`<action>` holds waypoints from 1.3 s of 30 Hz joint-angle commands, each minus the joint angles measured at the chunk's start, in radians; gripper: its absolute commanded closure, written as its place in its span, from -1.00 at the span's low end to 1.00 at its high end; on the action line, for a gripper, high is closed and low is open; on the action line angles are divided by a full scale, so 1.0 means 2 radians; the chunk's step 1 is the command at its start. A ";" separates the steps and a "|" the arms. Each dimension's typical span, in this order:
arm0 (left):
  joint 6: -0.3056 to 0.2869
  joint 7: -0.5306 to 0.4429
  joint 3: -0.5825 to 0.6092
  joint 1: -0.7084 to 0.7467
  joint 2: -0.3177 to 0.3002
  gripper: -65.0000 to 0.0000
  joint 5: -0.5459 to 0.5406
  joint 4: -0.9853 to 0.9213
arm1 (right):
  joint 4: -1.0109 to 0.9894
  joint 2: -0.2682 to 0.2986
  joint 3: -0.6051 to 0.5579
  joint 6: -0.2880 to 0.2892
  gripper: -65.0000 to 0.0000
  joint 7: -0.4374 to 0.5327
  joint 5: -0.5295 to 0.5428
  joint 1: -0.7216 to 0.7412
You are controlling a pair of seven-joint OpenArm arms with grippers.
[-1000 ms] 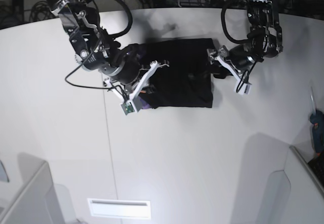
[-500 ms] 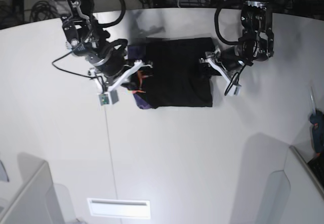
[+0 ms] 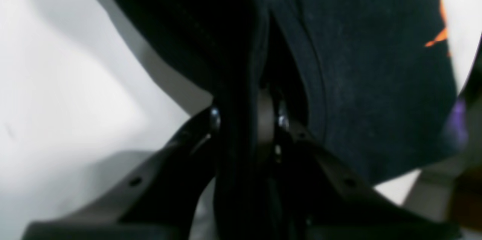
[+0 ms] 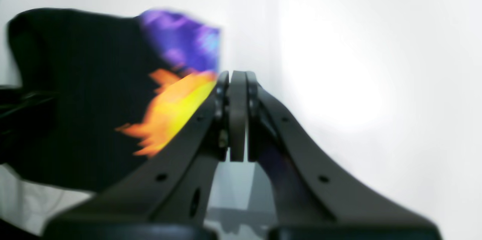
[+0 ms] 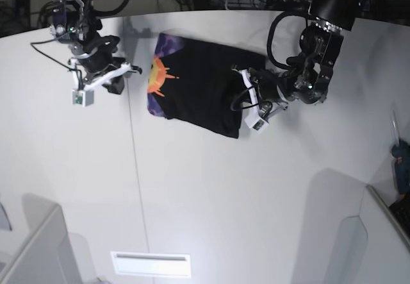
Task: Fold the T-shirt properly
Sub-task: 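Rotate the bundle with the left gripper so the printed side faces up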
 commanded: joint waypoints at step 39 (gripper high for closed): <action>-0.130 -0.235 0.400 -0.237 -0.005 1.00 0.328 -0.098 | 0.005 -0.101 0.099 0.023 1.00 0.012 -0.004 -0.071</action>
